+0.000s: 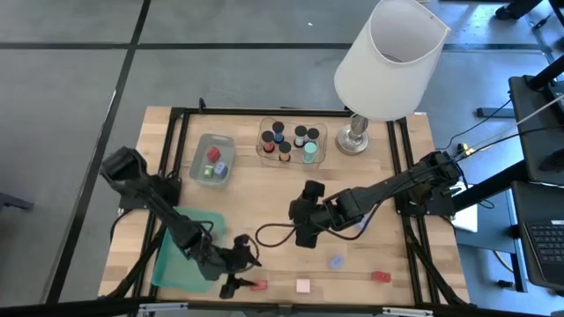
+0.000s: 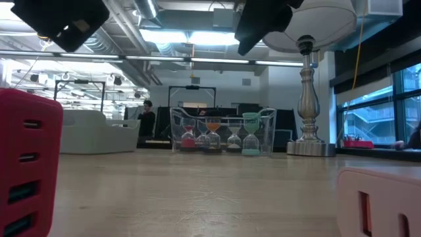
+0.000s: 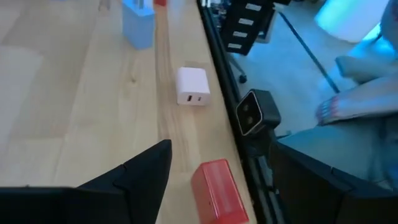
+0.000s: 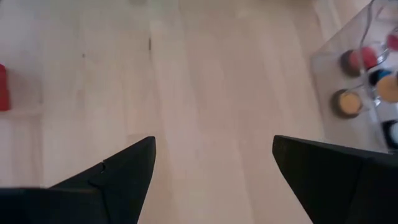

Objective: Pick & Place Office items
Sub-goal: Put the left red charger adapter into the gray bin

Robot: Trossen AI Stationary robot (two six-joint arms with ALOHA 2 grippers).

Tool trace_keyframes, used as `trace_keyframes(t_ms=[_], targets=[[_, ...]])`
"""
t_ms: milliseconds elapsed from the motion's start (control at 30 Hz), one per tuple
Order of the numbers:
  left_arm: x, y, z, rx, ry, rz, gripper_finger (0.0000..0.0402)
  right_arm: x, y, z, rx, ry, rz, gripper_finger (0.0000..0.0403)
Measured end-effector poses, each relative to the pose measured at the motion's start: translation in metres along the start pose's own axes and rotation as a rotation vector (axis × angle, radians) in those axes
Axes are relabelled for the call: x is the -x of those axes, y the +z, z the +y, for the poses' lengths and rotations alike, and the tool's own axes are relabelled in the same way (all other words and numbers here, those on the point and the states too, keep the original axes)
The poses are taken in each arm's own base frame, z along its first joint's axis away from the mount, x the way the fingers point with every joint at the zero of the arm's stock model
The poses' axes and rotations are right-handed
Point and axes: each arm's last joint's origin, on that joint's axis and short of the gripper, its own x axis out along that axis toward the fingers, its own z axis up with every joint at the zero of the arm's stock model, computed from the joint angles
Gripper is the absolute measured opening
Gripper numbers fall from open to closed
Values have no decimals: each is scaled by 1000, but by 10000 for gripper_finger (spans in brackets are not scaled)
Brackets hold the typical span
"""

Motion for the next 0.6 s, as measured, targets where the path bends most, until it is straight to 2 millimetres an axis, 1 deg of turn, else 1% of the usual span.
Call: trace_keyframes(t_ms=[133,367,533,600], targets=[[-12,-17,-7,-78,19,-22,266,1,-1,1,-29,14,6,325],[-28,-39,-16,-52,32,-48,265,1,-1,3,-33,44,18,325],[-37,-51,-25,-75,33,-28,265,1,-1,3,-33,47,20,325],[-41,-55,-26,-90,48,-7,265,1,-1,3,-33,47,20,325]])
